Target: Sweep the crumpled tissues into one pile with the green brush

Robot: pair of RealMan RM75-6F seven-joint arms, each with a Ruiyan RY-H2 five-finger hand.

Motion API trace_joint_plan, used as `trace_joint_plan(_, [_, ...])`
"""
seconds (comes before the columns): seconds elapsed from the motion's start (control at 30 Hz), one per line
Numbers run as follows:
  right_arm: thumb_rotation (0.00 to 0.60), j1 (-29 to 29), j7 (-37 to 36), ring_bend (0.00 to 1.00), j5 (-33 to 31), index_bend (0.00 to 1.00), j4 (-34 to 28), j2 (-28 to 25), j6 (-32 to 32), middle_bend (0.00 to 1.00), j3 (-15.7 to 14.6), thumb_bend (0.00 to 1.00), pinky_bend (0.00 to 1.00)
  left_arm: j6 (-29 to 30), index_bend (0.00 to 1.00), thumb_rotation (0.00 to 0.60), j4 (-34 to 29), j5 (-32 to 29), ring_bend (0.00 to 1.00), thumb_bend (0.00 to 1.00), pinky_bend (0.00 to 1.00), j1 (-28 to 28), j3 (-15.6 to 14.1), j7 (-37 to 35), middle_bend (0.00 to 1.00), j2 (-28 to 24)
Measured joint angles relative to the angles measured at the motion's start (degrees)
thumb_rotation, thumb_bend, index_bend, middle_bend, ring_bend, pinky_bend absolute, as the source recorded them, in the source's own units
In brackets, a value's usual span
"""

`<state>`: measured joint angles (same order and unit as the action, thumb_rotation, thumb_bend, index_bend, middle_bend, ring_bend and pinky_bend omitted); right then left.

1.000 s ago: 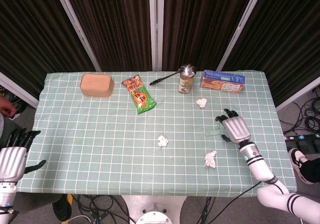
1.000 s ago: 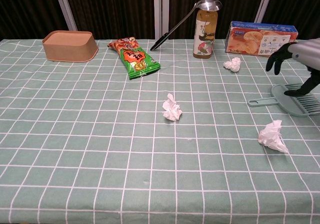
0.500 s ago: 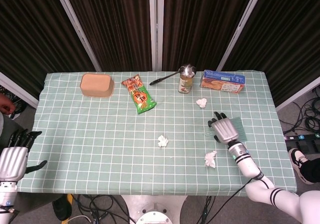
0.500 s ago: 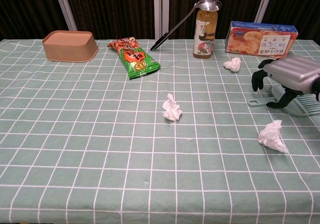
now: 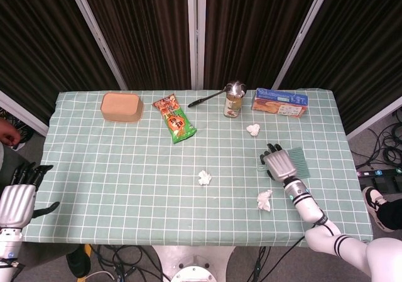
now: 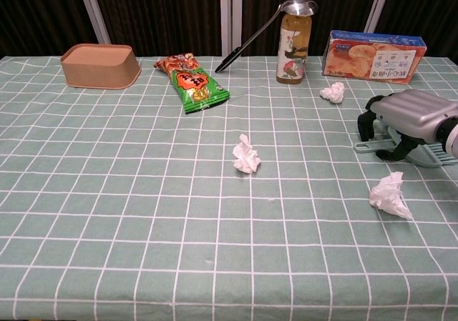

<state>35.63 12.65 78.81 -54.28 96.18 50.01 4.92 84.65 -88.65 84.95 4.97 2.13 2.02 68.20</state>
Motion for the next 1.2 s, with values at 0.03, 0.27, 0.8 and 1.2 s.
trace_joint_plan(0.03, [0.6,-0.1,-0.1,0.23,0.0,0.61,0.0,0.0,0.3,0.53,0.0,0.29,0.2,0.0,0.17,0.6,0.0,0.0,0.1,0.06,0.07,0.0,0.0,0.0,0.2,0.0])
trace_joint_plan(0.27, [0.6,-1.9,-0.9,0.26,0.6,0.64,-4.0,-3.3,4.8,0.57,0.0,0.3,0.21,-0.1,0.17,0.6,-0.1,0.3,0.1,0.06,0.07,0.3,0.1,0.4,0.2,-0.1])
trace_joint_plan(0.8, [0.6,-12.3,-9.5,0.31,-0.4,0.65,-33.3,-22.4,16.8,0.62,-0.1,0.3,0.21,-0.7,0.17,0.6,0.0,1.2,0.1,0.06,0.07,1.4,0.3,0.6,0.2,-0.1])
trace_joint_plan(1.2, [0.6,-17.6,-16.7,0.31,-2.6,0.65,-46.5,-22.0,18.5,0.62,-2.5,0.3,0.11,-0.7,0.17,0.6,0.9,1.1,0.1,0.06,0.07,1.2,0.0,-0.9,0.2,0.2])
